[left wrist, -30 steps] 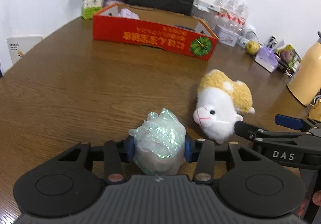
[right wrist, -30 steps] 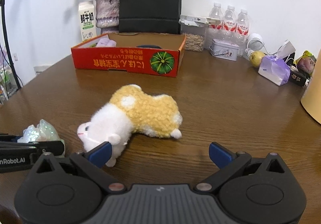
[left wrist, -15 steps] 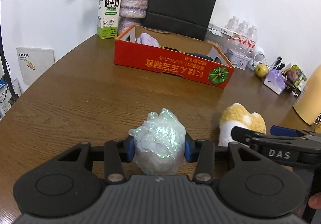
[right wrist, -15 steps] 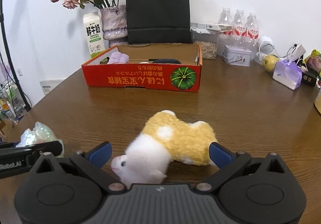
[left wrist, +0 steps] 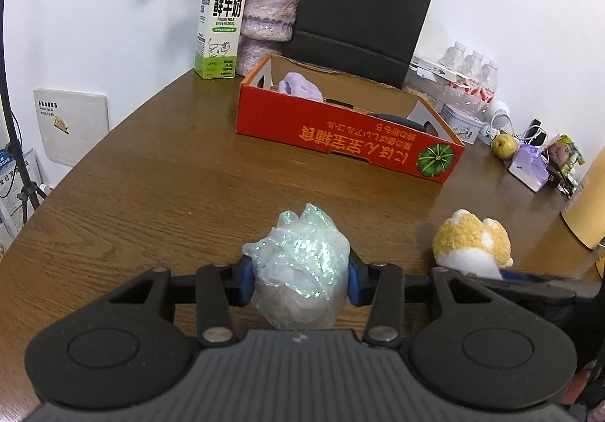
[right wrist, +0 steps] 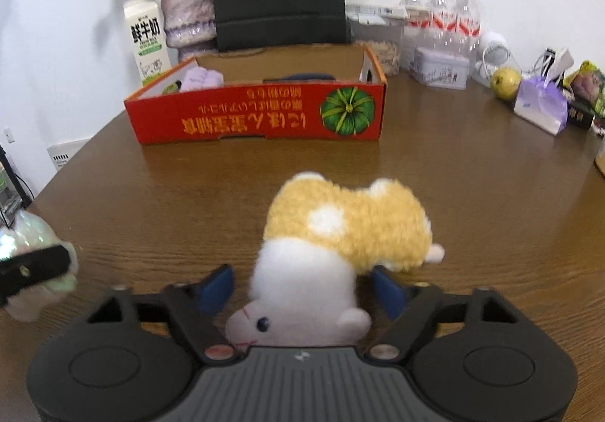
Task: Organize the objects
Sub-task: 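Carry the plastic bag into the box while the right carries the plush sheep, then open the left gripper to drop the bag while the right releases the sheep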
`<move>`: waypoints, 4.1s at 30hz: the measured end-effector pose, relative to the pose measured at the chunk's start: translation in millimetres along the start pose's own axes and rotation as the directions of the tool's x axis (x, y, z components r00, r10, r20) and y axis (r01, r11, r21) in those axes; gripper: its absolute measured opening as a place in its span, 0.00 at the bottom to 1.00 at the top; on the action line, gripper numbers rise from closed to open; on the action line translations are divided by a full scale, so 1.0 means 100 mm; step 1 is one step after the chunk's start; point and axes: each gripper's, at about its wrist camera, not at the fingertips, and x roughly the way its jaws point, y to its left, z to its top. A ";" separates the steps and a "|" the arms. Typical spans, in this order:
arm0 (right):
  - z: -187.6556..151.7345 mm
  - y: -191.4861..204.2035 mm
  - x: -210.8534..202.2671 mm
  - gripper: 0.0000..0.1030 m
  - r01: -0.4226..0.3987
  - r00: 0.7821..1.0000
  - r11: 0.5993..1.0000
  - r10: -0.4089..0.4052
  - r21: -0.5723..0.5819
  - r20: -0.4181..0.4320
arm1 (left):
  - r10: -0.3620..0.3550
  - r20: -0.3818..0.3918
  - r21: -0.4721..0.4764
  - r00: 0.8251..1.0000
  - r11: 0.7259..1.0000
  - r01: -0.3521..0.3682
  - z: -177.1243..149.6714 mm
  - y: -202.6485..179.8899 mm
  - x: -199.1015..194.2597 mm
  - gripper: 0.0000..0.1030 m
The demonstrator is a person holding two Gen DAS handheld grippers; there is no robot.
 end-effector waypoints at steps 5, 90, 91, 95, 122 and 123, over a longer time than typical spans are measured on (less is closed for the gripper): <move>-0.02 -0.01 0.03 0.48 -0.020 1.000 1.000 0.019 0.008 0.024 | 0.000 0.000 -0.010 1.000 1.000 0.000 0.05 0.06 0.07 0.44; 2.12 0.05 1.60 0.46 -0.175 0.948 0.984 0.175 -0.025 0.267 | -0.007 0.169 0.079 0.986 0.997 -0.006 2.03 -0.47 2.11 0.46; 2.12 0.05 1.62 0.47 -0.173 0.949 0.985 0.174 -0.026 0.262 | -0.006 0.169 0.083 0.986 0.996 -0.009 2.03 -0.47 2.12 0.47; 2.13 0.04 1.68 0.51 -0.160 0.956 0.987 0.161 -0.027 0.246 | 0.010 0.163 0.103 0.987 0.994 -0.027 2.03 -0.45 2.18 0.56; 2.06 0.01 1.61 1.00 -0.077 0.964 0.996 0.084 -0.040 0.251 | 0.072 0.196 0.089 0.978 0.992 -0.090 2.02 -0.27 2.05 1.00; 2.05 0.01 1.60 1.00 -0.075 0.964 0.996 0.084 -0.043 0.252 | 0.074 0.194 0.093 0.978 0.991 -0.093 2.01 -0.26 2.04 1.00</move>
